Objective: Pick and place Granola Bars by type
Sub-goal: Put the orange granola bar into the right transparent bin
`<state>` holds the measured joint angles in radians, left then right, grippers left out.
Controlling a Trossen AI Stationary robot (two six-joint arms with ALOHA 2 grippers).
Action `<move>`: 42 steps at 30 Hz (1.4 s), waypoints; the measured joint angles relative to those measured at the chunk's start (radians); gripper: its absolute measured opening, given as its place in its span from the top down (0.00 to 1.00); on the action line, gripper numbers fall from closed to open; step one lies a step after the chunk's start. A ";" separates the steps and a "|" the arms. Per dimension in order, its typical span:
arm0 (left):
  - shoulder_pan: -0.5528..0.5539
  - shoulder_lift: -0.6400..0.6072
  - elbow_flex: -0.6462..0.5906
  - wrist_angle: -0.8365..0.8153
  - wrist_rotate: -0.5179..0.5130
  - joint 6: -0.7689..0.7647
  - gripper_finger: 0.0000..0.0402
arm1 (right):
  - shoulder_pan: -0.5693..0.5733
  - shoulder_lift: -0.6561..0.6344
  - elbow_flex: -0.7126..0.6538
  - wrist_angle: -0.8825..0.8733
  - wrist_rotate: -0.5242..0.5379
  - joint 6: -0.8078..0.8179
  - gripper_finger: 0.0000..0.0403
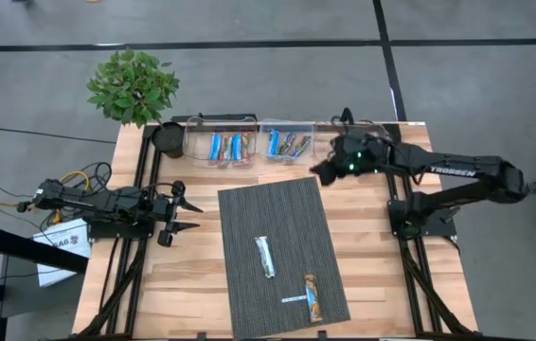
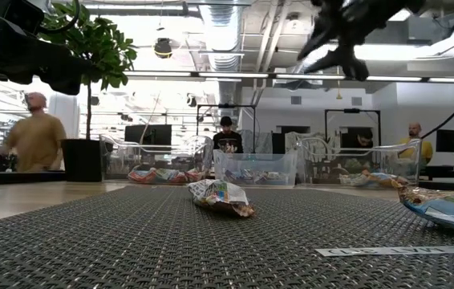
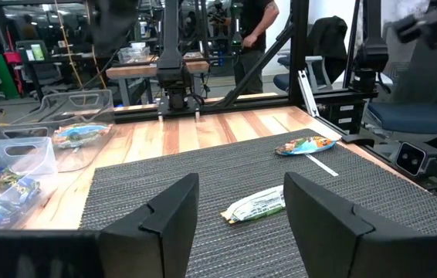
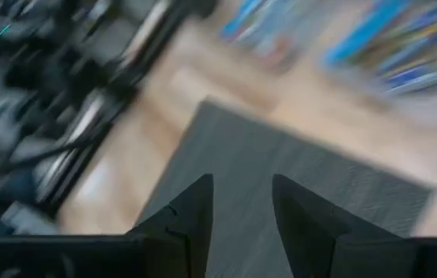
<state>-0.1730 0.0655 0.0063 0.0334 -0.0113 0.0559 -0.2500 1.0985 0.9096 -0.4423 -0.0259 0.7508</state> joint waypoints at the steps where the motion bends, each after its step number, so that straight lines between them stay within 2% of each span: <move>1: 0.000 0.000 0.000 0.000 0.000 0.000 0.54 | 0.030 0.000 0.000 0.009 -0.022 0.000 0.69; 5: 0.000 0.000 0.000 0.000 0.000 0.000 0.54 | 0.153 0.001 0.000 0.041 -0.104 0.021 0.69; 11: 0.000 0.000 0.000 0.000 0.000 0.000 0.54 | 0.345 0.026 0.000 0.043 -0.204 0.151 0.69; 18: 0.000 0.000 0.000 0.000 0.000 0.000 0.54 | 0.509 0.123 0.000 0.041 -0.382 0.367 0.69; 21: 0.000 0.000 0.000 0.000 0.000 0.000 0.54 | 0.554 0.183 0.000 0.041 -0.415 0.417 0.69; 28: 0.000 0.000 0.000 0.000 0.000 0.000 0.54 | 0.597 0.315 0.004 0.040 -0.409 0.508 0.69; 36: 0.000 0.000 0.000 0.000 0.000 0.000 0.54 | 0.625 0.447 0.056 0.014 -0.295 0.588 0.69; 42: 0.000 0.000 0.000 0.000 0.000 0.000 0.54 | 0.653 0.533 0.200 -0.213 -0.204 0.630 0.69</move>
<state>-0.1730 0.0658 0.0063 0.0337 -0.0116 0.0559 0.4034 1.6319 1.1094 -0.6549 -0.2301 1.3808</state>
